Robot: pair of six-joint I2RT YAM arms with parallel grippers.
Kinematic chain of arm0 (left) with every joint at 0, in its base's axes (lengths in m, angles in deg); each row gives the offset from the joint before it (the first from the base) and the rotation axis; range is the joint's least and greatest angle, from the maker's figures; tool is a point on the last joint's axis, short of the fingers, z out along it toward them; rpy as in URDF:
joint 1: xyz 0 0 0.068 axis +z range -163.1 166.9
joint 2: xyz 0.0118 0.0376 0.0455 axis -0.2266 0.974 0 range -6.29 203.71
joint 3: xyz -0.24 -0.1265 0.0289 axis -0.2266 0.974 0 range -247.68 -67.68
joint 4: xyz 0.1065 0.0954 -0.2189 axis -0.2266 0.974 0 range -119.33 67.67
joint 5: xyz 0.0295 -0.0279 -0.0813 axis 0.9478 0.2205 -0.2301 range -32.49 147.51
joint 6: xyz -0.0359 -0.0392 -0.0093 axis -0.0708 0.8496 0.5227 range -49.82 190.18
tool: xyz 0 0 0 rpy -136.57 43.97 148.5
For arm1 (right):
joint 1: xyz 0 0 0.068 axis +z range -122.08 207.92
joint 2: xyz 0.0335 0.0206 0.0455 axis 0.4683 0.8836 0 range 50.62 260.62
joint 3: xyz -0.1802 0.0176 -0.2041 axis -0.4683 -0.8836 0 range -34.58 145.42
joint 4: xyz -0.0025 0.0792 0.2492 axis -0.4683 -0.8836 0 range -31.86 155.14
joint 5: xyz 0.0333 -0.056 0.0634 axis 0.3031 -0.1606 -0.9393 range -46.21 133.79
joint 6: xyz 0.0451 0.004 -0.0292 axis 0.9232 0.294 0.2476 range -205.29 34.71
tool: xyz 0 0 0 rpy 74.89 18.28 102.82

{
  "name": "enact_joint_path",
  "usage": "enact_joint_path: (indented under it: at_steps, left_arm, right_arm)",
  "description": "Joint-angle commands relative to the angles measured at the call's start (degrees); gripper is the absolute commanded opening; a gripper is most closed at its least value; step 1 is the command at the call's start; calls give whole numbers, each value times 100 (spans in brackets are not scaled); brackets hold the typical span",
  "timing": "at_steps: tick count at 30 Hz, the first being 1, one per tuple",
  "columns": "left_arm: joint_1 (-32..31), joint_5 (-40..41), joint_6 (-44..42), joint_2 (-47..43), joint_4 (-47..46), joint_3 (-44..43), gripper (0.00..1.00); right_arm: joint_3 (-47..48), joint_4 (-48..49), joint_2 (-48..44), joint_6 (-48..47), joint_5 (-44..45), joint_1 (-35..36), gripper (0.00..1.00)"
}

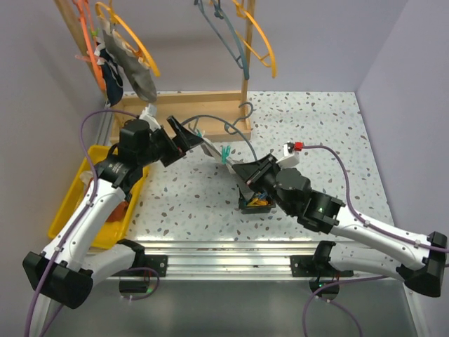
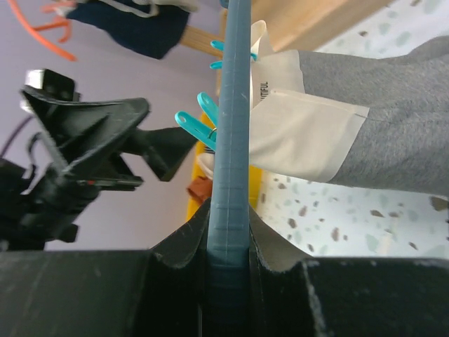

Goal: Remove the underwear clipped to the hanger
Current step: Remove the underwear from the hanger.

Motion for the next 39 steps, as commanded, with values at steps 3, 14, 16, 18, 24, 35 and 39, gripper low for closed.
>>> enact_joint_path:
  at_steps: [3,14,16,18,24,35,39]
  left_arm:
    - [-19,682,-336,134,512,-386,100]
    - [-1,1500,-293,740,979,-1309,100]
    - [-1,1439,-310,881,1066,-1371,100]
    - [-1,1413,-319,1066,1154,-1441,100]
    - [8,1377,-354,1312,1198,-1494,100]
    - [-1,1202,-310,1479,979,-1582,29]
    - [-1,1184,-301,1462,1023,-1547,4]
  right_arm:
    - [-88,1162,-200,-65,-80,26,0]
    - [-9,1066,-333,-793,-546,27,0]
    - [26,987,-306,-899,-590,26,0]
    - [44,960,-297,-1049,-617,26,0]
    - [70,863,-262,-1225,-678,26,0]
    - [202,696,-201,-1418,-643,27,0]
    - [272,687,-183,-1480,-591,26,0]
